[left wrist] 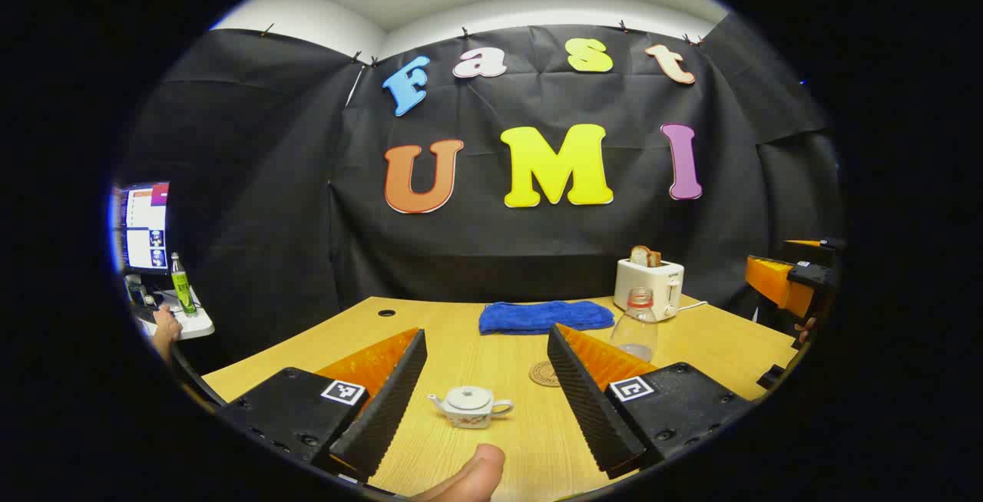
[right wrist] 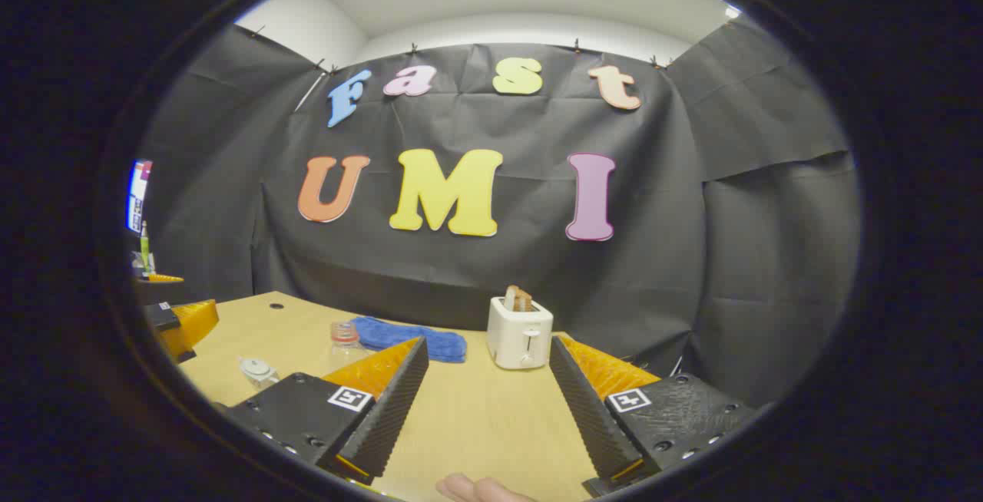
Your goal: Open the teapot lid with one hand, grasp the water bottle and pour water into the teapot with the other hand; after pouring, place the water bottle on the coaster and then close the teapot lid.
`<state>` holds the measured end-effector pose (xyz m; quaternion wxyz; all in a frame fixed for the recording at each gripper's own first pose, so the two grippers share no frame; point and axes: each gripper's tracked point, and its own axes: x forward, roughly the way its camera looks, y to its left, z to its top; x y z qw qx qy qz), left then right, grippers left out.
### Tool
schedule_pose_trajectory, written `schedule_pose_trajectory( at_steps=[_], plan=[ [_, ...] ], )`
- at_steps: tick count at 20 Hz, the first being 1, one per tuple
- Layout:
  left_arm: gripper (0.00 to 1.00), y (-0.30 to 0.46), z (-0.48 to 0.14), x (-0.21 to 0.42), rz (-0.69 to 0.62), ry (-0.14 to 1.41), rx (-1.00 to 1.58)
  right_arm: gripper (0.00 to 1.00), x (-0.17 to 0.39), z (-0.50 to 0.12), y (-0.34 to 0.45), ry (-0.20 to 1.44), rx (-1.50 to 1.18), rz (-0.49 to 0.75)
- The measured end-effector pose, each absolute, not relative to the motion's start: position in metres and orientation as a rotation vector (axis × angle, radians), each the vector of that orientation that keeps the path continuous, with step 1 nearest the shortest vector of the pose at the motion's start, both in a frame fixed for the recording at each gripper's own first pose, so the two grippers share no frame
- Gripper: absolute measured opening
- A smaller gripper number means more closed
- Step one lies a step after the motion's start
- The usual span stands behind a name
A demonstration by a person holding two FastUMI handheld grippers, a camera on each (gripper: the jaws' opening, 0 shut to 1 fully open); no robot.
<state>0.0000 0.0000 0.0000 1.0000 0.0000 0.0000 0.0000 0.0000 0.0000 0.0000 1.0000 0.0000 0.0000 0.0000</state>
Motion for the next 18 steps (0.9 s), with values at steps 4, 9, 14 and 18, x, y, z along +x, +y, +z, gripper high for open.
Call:
schedule_pose_trajectory(
  at_steps=[4, 9, 14, 18],
  plan=[
    [0.99, 0.008, -0.004, 0.007, 0.007, 0.011, -0.007, 0.97, -0.005, 0.0, 0.009, 0.0, -0.016, 0.025],
    [0.99, 0.011, -0.008, 0.008, 0.018, 0.021, 0.012, 0.97, -0.003, -0.003, 0.007, 0.01, -0.019, 0.024],
    [0.99, 0.011, -0.01, 0.009, 0.012, 0.019, 0.027, 0.95, -0.002, -0.006, 0.013, 0.015, -0.036, 0.035],
    [0.99, 0.011, -0.013, 0.015, 0.004, 0.009, 0.043, 0.97, -0.001, -0.009, 0.014, 0.019, -0.043, 0.04]
  ],
)
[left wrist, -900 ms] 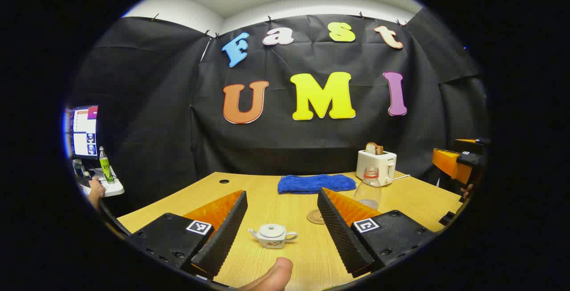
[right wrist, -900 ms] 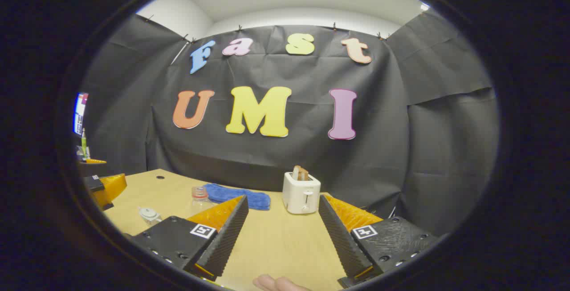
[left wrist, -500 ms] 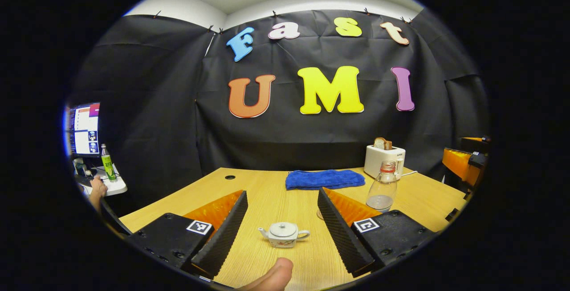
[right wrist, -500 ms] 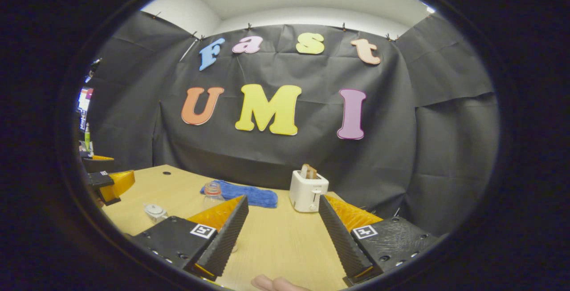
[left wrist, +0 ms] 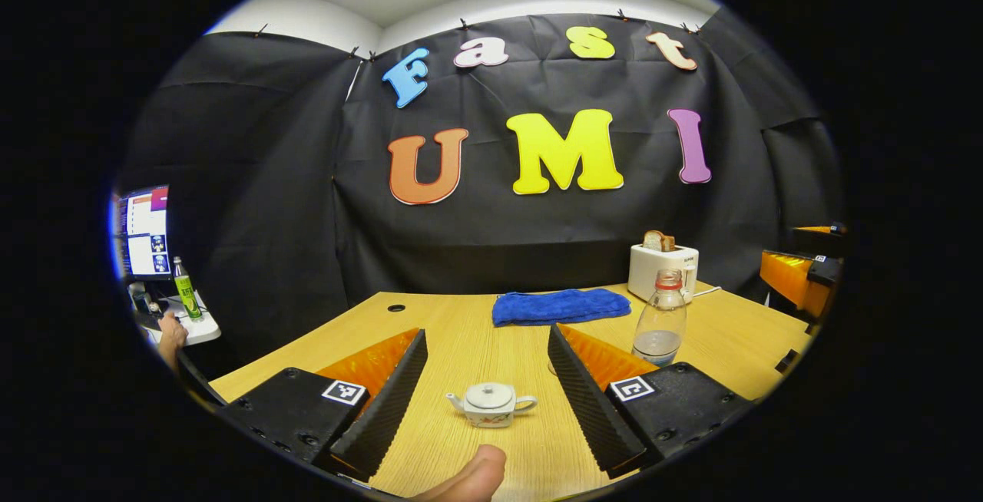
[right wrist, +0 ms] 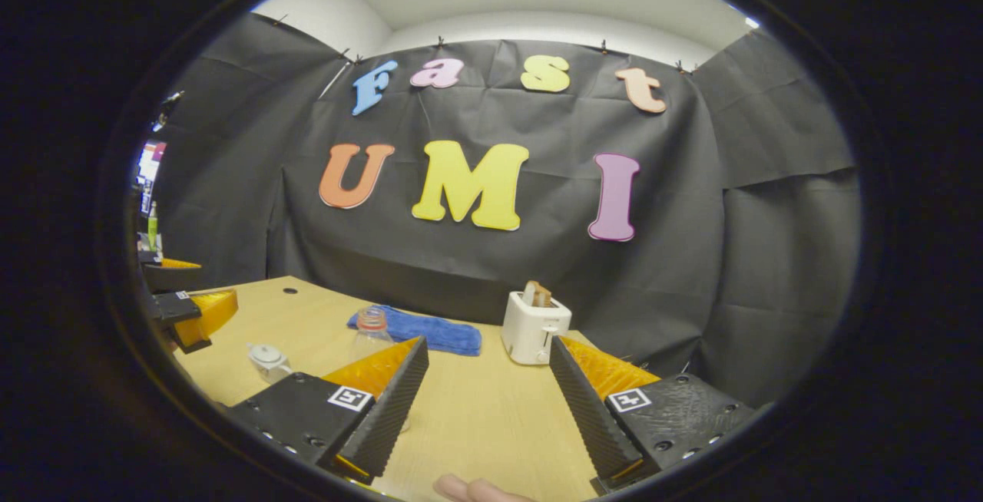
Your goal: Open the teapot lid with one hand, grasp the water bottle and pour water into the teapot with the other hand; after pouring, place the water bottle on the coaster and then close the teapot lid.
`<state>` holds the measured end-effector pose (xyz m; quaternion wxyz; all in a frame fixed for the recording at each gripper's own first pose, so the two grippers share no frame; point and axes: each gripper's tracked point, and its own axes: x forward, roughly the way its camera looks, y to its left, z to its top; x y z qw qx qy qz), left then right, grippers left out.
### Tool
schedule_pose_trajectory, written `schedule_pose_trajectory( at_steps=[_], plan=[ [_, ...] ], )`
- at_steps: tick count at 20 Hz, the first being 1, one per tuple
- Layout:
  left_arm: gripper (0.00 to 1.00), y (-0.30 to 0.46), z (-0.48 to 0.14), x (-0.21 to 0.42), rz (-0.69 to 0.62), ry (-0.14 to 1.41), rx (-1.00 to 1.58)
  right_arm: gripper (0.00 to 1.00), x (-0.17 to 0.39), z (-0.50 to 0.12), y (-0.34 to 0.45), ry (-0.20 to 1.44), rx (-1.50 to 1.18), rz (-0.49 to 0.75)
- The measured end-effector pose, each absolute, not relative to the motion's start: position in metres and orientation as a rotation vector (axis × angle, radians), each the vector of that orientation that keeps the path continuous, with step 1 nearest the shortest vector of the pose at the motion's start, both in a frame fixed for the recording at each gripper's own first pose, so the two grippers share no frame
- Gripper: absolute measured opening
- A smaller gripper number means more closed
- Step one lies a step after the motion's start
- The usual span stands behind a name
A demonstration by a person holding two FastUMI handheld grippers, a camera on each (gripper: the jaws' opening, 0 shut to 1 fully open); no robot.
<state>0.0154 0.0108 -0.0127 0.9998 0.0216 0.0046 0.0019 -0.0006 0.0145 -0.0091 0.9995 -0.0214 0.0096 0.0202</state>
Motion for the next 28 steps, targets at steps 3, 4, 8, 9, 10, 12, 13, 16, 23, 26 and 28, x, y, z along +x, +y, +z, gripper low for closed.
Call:
schedule_pose_trajectory(
  at_steps=[3, 4, 8, 9, 10, 12, 13, 16, 23, 26, 28],
  plan=[
    [0.99, 0.017, -0.015, 0.037, 0.004, -0.023, 0.059, 0.95, 0.0, -0.009, 0.014, 0.018, -0.045, 0.039],
    [0.99, 0.021, -0.021, 0.049, 0.005, -0.026, 0.057, 0.97, 0.002, -0.01, 0.014, 0.02, -0.046, 0.036],
    [1.0, 0.015, -0.066, 0.087, -0.053, 0.047, 0.062, 0.95, 0.007, -0.016, 0.014, 0.031, -0.058, 0.031],
    [1.0, 0.013, -0.075, 0.092, -0.067, 0.06, 0.056, 0.95, 0.009, -0.018, 0.014, 0.036, -0.056, 0.027],
    [1.0, 0.012, -0.083, 0.096, -0.074, 0.073, 0.053, 0.95, 0.011, -0.02, 0.012, 0.043, -0.052, 0.021],
    [0.99, 0.017, -0.098, 0.103, -0.042, 0.101, 0.054, 0.97, 0.015, -0.024, 0.011, 0.055, -0.049, 0.021],
    [0.98, 0.019, -0.105, 0.105, -0.042, 0.114, 0.046, 0.97, 0.017, -0.024, 0.009, 0.06, -0.051, 0.013],
    [0.88, 0.012, -0.113, 0.107, -0.074, 0.135, 0.014, 0.95, 0.018, -0.026, 0.009, 0.065, -0.045, 0.005],
    [0.47, 0.009, -0.123, 0.113, -0.097, 0.151, 0.012, 0.95, 0.015, -0.025, 0.008, 0.059, -0.05, 0.014],
    [0.35, 0.012, -0.13, 0.114, -0.094, 0.175, 0.006, 0.95, 0.015, -0.025, 0.009, 0.061, -0.054, 0.021],
    [0.25, 0.008, -0.128, 0.115, -0.106, 0.169, 0.007, 0.95, 0.015, -0.026, 0.009, 0.063, -0.054, 0.023]
  ],
)
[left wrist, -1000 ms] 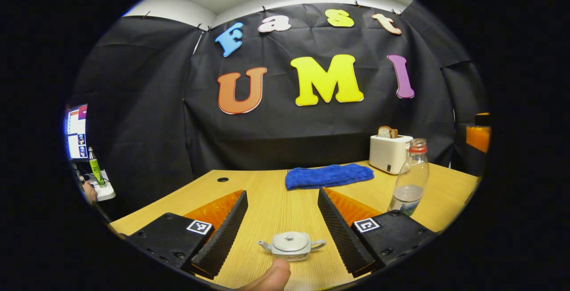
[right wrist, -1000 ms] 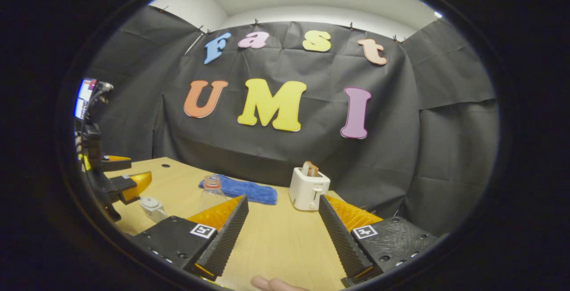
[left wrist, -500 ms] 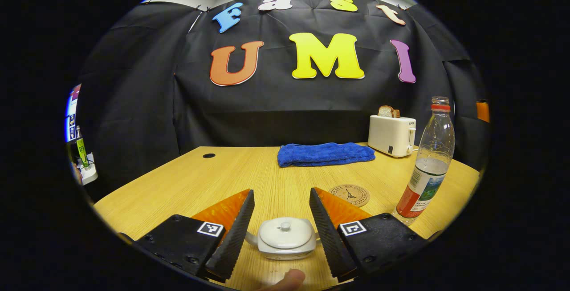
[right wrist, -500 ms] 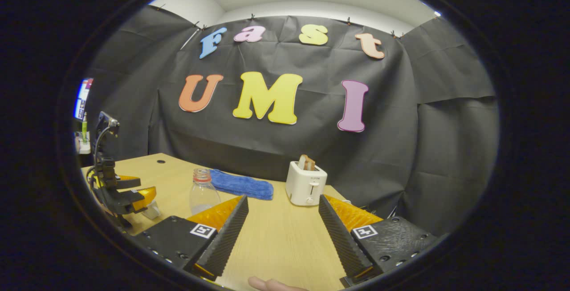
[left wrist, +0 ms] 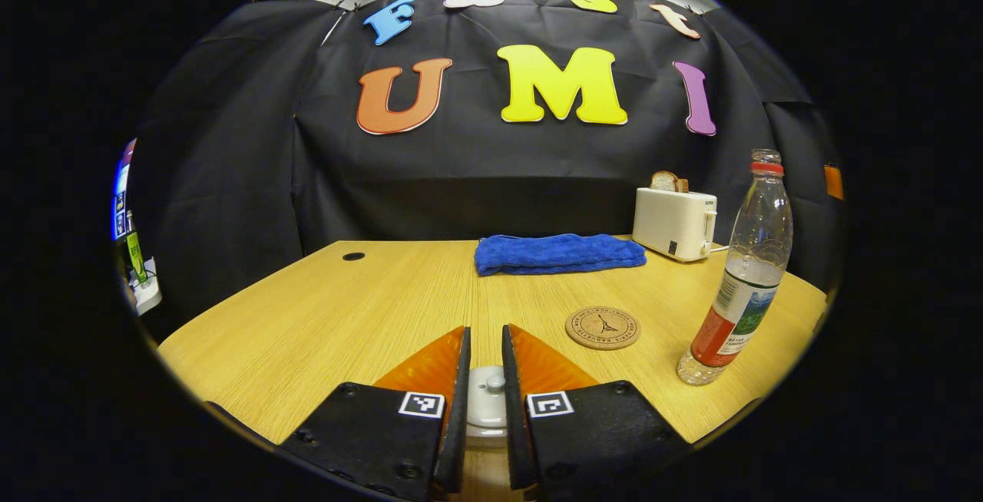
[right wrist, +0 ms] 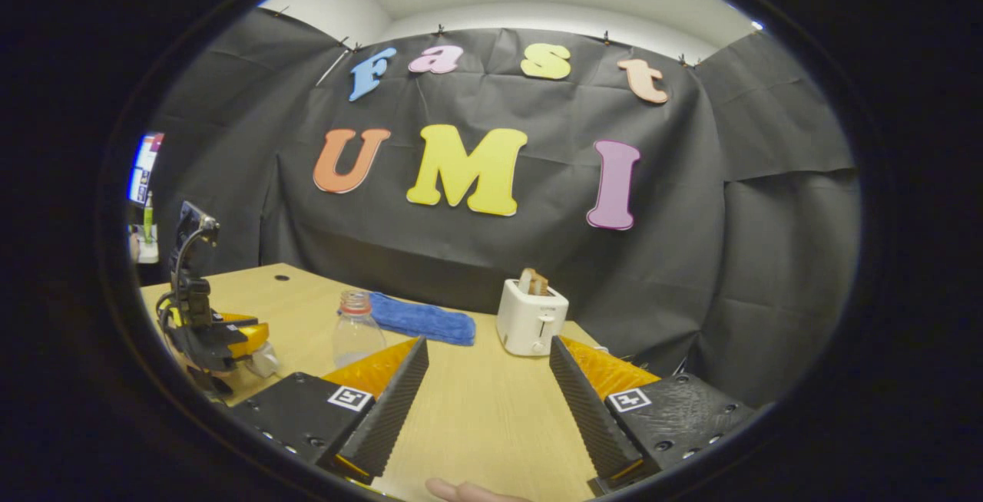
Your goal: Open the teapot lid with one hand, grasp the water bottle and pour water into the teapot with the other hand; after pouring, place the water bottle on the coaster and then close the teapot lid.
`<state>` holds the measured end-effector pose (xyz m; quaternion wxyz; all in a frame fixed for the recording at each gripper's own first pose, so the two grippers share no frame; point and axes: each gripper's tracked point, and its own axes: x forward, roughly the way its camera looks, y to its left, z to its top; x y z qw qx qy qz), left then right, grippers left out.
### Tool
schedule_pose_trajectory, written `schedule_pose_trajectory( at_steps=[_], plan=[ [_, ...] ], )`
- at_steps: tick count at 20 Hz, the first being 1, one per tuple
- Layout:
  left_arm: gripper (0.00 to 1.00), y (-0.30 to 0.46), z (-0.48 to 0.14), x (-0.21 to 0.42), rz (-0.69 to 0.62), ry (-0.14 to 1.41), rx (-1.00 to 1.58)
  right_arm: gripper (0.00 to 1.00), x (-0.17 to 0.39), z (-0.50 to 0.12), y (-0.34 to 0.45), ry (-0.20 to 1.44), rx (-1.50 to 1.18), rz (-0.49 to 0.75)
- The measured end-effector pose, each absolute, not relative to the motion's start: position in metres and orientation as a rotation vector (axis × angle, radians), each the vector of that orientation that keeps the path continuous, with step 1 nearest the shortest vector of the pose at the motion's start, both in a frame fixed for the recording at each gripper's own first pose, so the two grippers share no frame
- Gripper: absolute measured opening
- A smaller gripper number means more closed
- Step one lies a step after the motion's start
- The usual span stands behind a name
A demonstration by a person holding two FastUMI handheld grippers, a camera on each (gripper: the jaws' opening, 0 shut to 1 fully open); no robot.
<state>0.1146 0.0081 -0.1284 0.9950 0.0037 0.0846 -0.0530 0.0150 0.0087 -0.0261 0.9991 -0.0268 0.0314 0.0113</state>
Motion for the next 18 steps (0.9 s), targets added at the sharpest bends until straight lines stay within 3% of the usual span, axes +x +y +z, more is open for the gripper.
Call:
schedule_pose_trajectory(
  at_steps=[7, 18],
  plan=[
    [0.05, 0.005, -0.125, 0.114, -0.128, 0.155, 0.025, 0.95, 0.017, -0.034, 0.019, 0.085, -0.056, 0.059],
    [0.04, 0.021, -0.055, 0.081, -0.129, 0.068, -0.002, 0.95, 0.026, -0.079, 0.098, 0.162, -0.013, 0.231]
  ],
)
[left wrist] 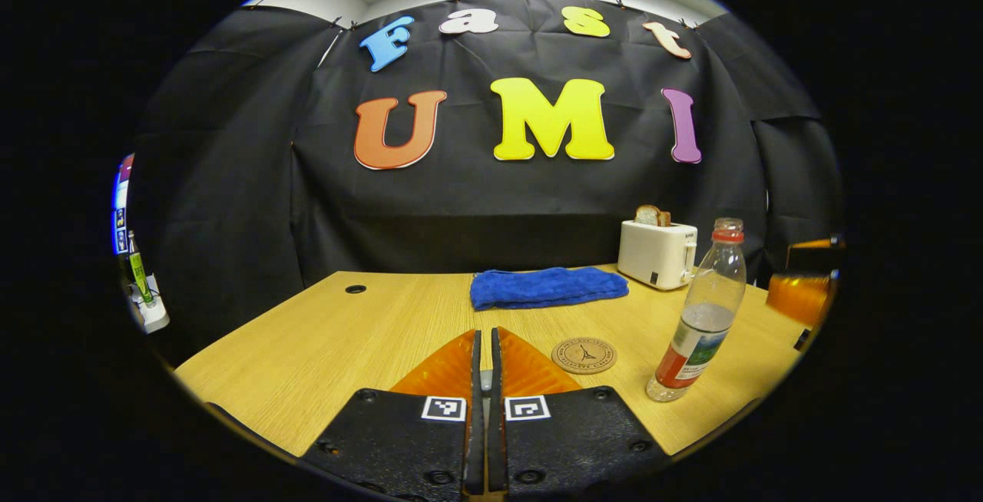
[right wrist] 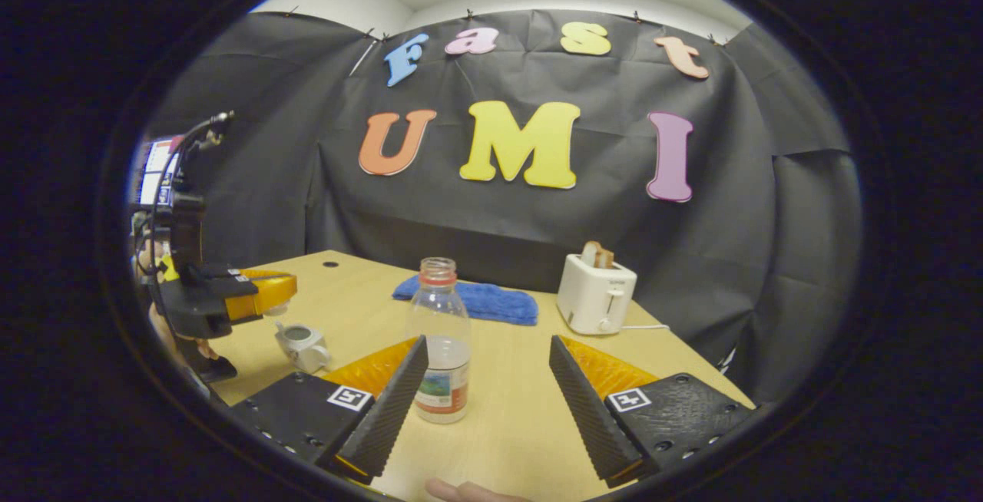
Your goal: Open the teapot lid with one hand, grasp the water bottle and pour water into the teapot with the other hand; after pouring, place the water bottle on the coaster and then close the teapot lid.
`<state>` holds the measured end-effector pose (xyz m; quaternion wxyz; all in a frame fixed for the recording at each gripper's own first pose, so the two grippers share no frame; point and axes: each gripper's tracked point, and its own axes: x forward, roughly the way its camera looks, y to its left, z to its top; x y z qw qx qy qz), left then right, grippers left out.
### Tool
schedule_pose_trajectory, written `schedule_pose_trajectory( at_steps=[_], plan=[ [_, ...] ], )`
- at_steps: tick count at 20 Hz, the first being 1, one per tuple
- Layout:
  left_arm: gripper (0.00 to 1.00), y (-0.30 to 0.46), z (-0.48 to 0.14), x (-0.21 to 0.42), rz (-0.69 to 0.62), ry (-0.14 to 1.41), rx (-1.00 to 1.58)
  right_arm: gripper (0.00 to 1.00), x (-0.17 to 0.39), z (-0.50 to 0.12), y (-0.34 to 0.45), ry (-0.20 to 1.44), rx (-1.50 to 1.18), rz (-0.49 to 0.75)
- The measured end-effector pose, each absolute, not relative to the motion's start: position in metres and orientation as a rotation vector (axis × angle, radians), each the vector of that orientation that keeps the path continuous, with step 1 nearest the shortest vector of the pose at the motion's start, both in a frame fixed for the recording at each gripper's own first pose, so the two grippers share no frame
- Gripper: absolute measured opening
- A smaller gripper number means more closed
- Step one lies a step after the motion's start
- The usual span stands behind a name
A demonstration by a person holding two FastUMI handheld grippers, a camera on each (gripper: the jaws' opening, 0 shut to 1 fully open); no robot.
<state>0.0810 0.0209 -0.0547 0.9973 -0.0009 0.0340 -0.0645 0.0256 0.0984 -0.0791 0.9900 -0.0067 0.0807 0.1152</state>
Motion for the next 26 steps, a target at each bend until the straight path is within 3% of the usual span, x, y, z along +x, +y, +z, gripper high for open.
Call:
schedule_pose_trajectory(
  at_steps=[14, 17, 26],
  plan=[
    [0.04, 0.072, -0.013, 0.04, -0.076, 0.098, -0.01, 0.95, 0.083, -0.124, 0.14, 0.187, 0.059, 0.257],
    [0.04, 0.083, -0.016, 0.038, -0.076, 0.118, -0.024, 0.76, 0.086, -0.122, 0.138, 0.195, 0.044, 0.232],
    [0.04, 0.109, -0.009, 0.028, -0.084, 0.125, -0.037, 0.72, 0.077, -0.087, 0.174, 0.181, -0.281, 0.224]
  ],
)
